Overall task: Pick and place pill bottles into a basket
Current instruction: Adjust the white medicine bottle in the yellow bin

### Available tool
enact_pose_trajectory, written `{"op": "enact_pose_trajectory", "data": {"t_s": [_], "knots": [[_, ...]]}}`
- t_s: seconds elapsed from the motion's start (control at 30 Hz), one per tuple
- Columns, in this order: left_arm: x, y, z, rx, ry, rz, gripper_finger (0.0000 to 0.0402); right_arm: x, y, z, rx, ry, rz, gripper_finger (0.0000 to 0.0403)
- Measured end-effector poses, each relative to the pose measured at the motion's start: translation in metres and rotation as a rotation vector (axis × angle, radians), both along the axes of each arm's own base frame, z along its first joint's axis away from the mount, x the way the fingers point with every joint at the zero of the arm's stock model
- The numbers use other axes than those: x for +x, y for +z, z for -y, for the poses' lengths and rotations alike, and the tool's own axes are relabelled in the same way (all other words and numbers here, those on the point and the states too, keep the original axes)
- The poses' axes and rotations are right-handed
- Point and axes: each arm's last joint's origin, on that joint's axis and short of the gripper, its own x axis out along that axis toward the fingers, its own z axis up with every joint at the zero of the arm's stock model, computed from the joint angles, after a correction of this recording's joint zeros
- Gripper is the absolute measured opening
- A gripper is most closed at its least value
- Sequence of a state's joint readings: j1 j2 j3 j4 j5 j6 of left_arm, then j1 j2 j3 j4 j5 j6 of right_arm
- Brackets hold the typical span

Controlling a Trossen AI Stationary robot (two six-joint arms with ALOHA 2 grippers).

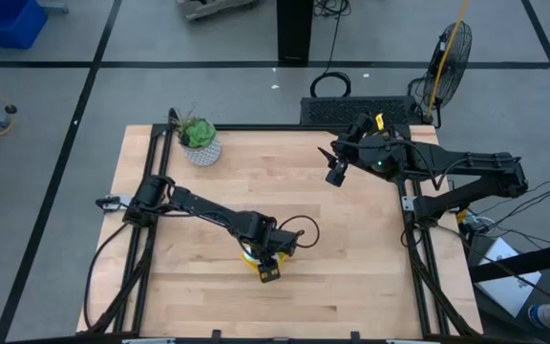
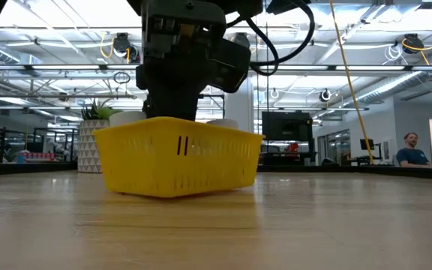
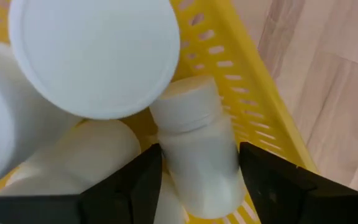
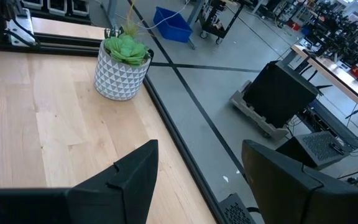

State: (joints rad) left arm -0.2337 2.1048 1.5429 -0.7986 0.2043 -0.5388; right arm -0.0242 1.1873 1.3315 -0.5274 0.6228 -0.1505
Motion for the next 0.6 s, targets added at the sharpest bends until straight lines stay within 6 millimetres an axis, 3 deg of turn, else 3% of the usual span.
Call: {"op": "enact_pose_trajectory", "data": {"t_s": [0.23,0.6], "knots": [[-0.0012,-0.0002,0.0015,0.003,0.023,-0.014,0.0200,0.0000,0.0000,0.0001,0.000,0.000,0.000,0.0224],[-0.0014,-0.0003,0.0008,-0.001,0.021,-0.018,0.0211,0.0000,0.0000,0.0000,0.000,0.000,0.000,0.0224]]}}
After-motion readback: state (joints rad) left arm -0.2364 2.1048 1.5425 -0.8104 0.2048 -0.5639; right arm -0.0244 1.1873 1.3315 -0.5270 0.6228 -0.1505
